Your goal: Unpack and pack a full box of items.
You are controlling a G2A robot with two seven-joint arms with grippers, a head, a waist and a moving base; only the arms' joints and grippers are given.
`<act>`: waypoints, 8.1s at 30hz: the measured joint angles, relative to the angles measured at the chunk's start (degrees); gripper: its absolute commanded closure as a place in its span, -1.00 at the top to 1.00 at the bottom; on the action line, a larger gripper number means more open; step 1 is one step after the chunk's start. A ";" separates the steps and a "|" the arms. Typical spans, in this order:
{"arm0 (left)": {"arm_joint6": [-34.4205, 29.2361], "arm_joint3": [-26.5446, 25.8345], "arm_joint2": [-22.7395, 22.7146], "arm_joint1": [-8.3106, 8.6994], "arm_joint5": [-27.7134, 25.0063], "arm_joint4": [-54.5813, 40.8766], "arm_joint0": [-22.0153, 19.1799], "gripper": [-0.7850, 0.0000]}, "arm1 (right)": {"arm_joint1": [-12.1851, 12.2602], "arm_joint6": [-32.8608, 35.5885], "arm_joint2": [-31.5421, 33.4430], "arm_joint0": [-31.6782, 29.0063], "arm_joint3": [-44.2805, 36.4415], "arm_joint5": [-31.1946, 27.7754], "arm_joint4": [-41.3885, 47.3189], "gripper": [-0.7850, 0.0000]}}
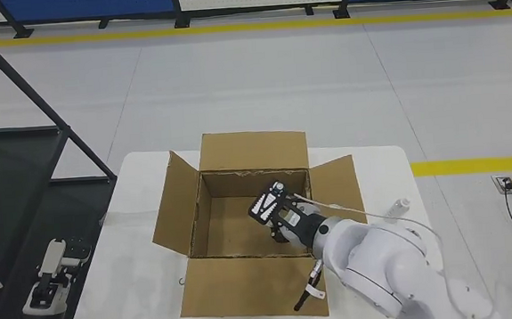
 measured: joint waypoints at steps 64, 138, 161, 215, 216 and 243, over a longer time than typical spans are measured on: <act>0.00 0.00 0.00 0.00 0.00 0.00 0.00 1.00 | -13.14 1.32 -20.13 20.57 27.49 8.03 6.95 -1.00; 0.00 0.00 0.00 0.00 0.00 0.00 0.00 1.00 | -38.86 -13.90 -25.87 29.68 90.75 -9.86 15.12 1.00; 0.00 0.00 0.00 0.00 0.00 0.00 0.00 1.00 | -20.36 -4.26 -3.17 4.50 33.64 -1.56 -6.63 1.00; 0.00 0.00 0.00 0.00 0.00 0.00 0.00 1.00 | -10.78 -9.86 58.95 -41.22 14.51 -9.35 3.05 1.00; 0.00 0.00 0.00 0.00 0.00 0.00 0.00 1.00 | -10.64 -9.51 58.94 -40.46 16.00 -10.03 3.28 1.00; 0.00 0.00 0.00 0.00 0.00 0.00 0.00 1.00 | -8.19 -7.99 56.41 -34.09 23.66 -10.92 3.98 -1.00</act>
